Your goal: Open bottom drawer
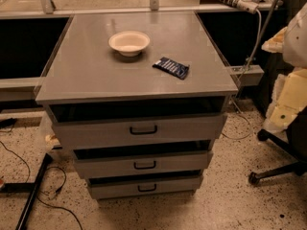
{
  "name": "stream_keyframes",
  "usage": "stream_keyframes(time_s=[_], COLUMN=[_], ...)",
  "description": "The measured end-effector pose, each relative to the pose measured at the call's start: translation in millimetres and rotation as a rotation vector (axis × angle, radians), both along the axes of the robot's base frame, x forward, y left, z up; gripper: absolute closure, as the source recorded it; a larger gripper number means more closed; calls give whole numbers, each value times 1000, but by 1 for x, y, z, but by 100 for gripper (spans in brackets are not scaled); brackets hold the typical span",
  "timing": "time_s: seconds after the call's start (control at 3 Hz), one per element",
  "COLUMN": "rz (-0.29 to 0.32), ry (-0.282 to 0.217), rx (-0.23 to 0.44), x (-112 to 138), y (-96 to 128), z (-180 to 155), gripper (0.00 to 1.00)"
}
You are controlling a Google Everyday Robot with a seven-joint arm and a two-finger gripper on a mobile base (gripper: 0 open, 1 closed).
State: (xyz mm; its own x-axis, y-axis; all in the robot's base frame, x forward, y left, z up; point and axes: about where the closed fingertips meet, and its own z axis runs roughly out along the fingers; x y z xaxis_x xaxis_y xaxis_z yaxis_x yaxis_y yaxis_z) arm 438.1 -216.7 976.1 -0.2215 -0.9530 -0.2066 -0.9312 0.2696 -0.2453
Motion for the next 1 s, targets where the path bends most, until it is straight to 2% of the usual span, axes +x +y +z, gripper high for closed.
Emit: stream_keyframes(time_s=[0.33, 0.67, 1.0], rz=[0, 13, 64], ry=[0, -20, -39], rx=[0, 7, 54], x=[0, -5, -15], y=[0, 4, 8], z=[0, -16, -65], gripper=[0, 0, 0])
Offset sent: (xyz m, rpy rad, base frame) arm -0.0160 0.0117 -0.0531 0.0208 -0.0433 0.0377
